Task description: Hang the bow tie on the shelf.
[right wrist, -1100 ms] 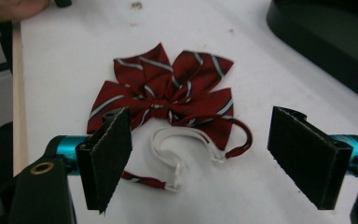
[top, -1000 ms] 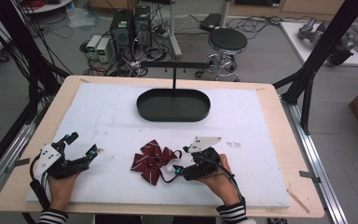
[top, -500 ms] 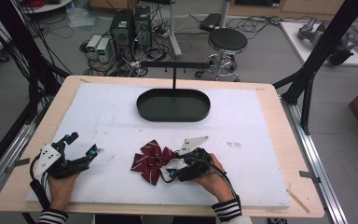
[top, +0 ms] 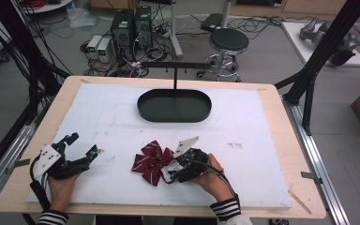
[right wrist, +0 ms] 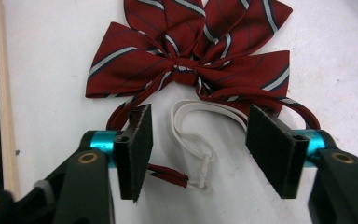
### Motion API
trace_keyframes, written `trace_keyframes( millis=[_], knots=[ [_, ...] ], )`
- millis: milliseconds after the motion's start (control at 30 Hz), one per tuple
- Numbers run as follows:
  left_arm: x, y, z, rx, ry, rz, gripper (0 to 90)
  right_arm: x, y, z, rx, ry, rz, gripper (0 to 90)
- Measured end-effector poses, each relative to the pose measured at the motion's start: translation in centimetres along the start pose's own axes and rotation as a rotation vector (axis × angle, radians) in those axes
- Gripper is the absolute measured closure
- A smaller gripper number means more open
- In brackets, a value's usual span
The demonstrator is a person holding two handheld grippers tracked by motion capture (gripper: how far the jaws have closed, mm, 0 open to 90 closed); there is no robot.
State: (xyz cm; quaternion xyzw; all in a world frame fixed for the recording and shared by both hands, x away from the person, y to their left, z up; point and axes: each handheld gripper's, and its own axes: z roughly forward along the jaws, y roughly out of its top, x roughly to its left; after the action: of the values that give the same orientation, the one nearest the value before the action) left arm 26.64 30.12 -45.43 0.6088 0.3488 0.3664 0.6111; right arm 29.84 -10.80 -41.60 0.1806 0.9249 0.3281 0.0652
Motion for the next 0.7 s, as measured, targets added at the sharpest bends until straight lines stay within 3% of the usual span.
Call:
trace_keyframes(
  millis=[133,700],
  knots=[
    [0.01,-0.01,0.01,0.000,0.000,-0.004,14.8,0.15,0.41,0.21,0.045,-0.010,-0.030,43.0],
    [0.07,-0.02,-0.02,-0.002,0.002,-0.005,14.8,0.18,0.75,0.59,0.118,-0.013,-0.069,53.6]
  ],
)
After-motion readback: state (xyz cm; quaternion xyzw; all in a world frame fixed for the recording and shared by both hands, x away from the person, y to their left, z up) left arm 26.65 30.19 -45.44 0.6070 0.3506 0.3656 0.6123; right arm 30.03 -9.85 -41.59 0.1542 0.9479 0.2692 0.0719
